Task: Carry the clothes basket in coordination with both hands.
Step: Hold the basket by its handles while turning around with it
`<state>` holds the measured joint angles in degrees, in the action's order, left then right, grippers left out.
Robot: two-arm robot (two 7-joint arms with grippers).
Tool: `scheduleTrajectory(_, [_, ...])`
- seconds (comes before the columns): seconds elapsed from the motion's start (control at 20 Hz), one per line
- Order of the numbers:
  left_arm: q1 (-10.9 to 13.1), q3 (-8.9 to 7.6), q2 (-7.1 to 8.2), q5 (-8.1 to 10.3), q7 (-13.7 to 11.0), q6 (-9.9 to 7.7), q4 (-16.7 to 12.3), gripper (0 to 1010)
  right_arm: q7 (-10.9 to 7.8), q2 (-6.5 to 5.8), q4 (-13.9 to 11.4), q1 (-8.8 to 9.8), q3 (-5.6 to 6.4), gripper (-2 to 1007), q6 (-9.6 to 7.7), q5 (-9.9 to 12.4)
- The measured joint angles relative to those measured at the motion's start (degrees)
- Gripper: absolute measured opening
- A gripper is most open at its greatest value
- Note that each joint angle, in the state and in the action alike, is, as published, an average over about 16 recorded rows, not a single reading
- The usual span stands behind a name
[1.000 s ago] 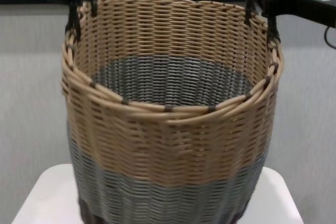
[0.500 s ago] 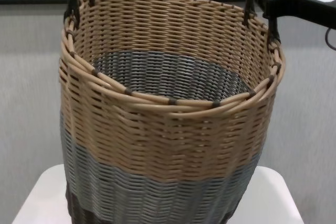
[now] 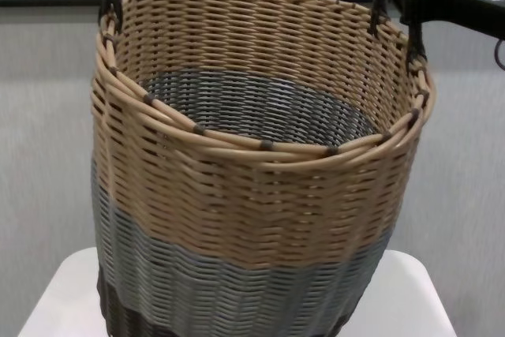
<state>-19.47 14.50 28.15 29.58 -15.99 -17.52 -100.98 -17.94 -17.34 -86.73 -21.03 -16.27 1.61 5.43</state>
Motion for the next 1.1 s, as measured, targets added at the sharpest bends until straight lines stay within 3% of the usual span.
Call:
scheduleTrajectory(0.6, [0.63, 0.43, -0.15, -0.66, -0.04, 3.64, -0.13, 0, 0.21, -0.21, -0.48, 0.23, 0.12, 66, 0.32, -0.92])
scheduleTrajectory(1.1, [0.68, 0.56, -0.08, -0.92, -0.08, 4.02, -0.02, 0, 0.18, -0.23, -0.48, 0.23, 0.1, 66, 0.32, -0.91])
